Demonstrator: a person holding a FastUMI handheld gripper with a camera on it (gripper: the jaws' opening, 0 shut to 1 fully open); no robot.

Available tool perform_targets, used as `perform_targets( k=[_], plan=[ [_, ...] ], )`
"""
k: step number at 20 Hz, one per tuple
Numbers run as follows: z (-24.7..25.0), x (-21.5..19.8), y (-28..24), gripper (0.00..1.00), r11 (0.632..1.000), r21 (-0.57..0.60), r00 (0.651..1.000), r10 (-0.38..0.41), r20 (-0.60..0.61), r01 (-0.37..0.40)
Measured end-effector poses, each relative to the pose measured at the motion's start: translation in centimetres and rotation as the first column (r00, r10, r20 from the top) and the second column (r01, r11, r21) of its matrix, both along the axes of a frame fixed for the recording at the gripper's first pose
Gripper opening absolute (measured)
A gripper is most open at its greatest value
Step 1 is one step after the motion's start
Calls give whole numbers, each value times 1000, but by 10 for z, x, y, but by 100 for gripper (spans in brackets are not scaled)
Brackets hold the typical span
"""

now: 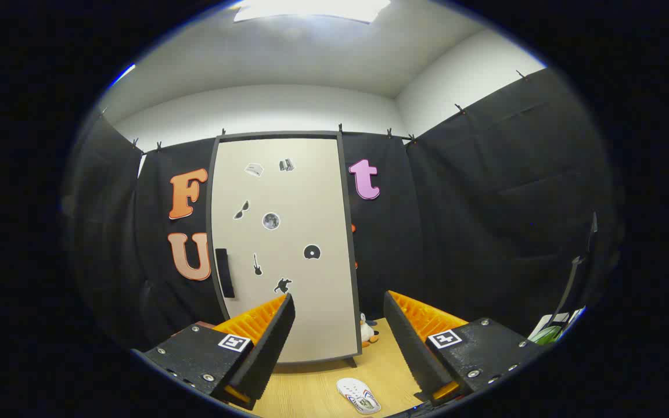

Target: Open the shoe cabinet door, grab the shoes and put them into the shoe cabinet, then close the shoe cabinet door.

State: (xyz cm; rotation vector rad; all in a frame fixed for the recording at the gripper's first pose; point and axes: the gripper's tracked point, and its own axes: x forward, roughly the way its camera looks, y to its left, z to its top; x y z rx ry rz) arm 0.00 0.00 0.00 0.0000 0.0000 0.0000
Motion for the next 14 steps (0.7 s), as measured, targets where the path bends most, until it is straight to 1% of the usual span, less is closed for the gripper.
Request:
perform_targets(
  k=[2,8,11,14],
  plan=[
    [6,-5,5,96,1000,-14,1000,-1,10,2],
    [4,-16,28,96,998,-52,999,34,-4,-34],
    [2,-15,37,96,997,-64,999,50,-8,-50],
    [-5,-6,54,96,996,-51,997,76,-20,-76]
  ],
)
